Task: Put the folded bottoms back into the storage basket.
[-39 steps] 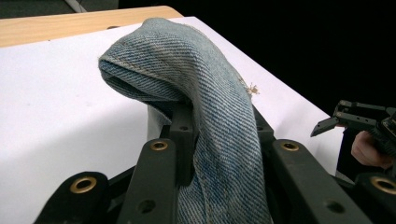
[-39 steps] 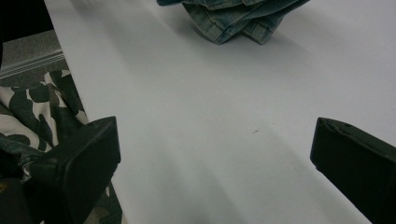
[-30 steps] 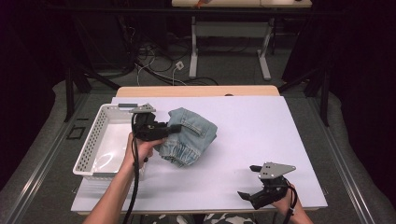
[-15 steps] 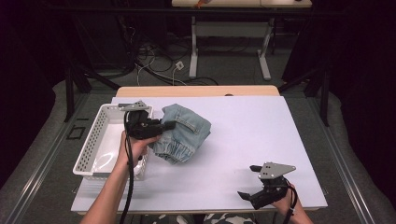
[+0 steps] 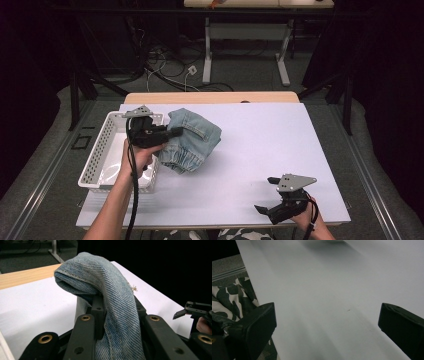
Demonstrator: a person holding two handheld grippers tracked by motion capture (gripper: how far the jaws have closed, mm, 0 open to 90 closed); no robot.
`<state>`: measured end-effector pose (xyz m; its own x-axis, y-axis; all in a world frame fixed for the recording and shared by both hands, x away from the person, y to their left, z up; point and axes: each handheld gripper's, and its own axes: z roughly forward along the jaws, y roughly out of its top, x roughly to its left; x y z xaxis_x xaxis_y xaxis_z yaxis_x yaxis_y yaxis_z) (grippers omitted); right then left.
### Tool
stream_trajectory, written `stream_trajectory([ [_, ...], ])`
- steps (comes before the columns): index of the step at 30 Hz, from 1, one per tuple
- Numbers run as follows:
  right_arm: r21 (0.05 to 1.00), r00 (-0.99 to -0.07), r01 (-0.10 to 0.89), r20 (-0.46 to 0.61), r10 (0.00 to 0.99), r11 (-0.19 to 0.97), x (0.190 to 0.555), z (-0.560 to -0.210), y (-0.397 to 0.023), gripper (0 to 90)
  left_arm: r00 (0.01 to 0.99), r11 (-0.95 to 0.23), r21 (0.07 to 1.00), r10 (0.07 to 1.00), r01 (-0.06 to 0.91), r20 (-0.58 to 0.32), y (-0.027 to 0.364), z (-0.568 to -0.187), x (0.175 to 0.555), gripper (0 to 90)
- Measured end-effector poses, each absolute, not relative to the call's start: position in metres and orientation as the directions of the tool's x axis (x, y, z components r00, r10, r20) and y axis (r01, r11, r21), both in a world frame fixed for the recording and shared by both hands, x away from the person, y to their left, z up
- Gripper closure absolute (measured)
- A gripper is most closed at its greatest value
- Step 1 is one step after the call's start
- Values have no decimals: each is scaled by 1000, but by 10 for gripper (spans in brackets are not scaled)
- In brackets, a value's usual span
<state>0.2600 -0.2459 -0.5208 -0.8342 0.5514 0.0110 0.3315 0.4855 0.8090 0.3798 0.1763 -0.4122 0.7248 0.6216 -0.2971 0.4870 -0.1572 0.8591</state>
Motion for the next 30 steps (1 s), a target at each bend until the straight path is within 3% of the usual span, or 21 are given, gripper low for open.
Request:
stream_trajectory([
  [30,809,-834,331,10,552,486,260,-521,-246,14,699,-111,886,662,450,-272,200,-396,374,725],
])
